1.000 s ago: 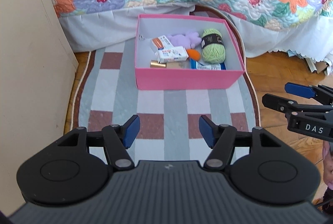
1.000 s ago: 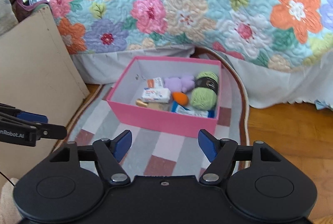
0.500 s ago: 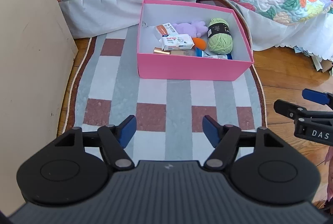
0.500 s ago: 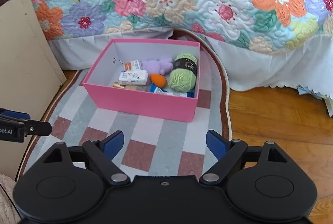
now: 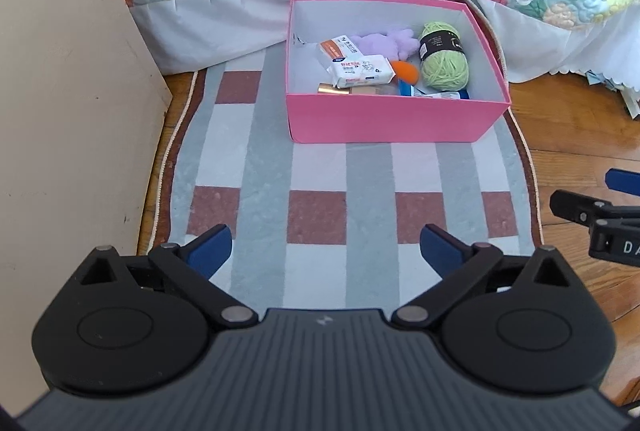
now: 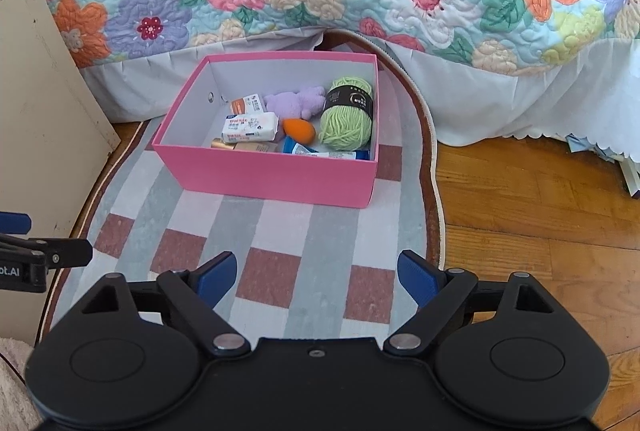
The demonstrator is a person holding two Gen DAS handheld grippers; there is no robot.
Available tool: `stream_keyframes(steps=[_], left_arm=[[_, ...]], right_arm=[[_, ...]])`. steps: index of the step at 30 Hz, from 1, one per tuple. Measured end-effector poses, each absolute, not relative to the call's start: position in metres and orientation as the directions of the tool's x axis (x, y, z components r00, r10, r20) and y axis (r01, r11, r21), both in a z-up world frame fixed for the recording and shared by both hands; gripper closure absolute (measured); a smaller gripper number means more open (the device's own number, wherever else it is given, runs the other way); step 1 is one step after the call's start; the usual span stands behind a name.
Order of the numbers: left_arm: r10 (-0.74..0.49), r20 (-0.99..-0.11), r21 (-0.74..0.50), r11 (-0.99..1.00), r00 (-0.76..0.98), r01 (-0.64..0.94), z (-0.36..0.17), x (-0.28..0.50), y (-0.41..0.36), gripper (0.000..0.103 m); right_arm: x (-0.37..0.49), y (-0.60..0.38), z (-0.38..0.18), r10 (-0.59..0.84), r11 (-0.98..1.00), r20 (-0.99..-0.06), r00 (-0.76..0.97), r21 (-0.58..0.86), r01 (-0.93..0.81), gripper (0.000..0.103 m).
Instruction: Organize objects
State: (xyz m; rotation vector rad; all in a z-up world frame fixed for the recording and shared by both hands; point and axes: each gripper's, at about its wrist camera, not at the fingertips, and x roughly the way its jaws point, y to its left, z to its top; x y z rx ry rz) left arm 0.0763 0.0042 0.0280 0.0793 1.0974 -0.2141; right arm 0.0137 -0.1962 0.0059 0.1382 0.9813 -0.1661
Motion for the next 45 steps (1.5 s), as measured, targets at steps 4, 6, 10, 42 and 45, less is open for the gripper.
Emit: stream_keyframes(steps=[4, 6, 10, 42, 45], left_arm=[[-0.128, -0.898, -0.051, 0.981, 0.422, 0.19, 0.027, 0.077, 0.005, 0.001], [-0.11, -0.905, -0.035, 0.982, 0.411, 0.186, 0.027, 0.078, 0.005, 0.001], [-0.11, -0.907, -0.025, 0.977, 0.406, 0.209, 0.027, 0.076, 0.003, 0.001], [-0.112, -0.92, -0.05, 0.984, 0.376, 0.168, 0.023, 0.068, 0.014, 0.001], [-0.116, -0.919, -0.056, 0.984, 0.376, 0.167, 0.023, 0.069, 0.015, 0.001]], right_arm=[[0.014, -0.197, 0.004, -0.092, 0.978, -0.846, 0.525, 0.024, 0.209, 0.013], [0.014, -0.198, 0.004, -0.098, 0.975, -0.85, 0.518, 0.021, 0.219, 0.013], [0.012, -0.201, 0.003, -0.098, 0.971, -0.852, 0.514, 0.031, 0.237, 0.013], [0.002, -0.193, 0.004, -0.095, 0.981, -0.848, 0.522, 0.009, 0.193, 0.013], [0.002, -0.194, 0.003, -0.101, 0.981, -0.847, 0.521, 0.003, 0.194, 0.013]])
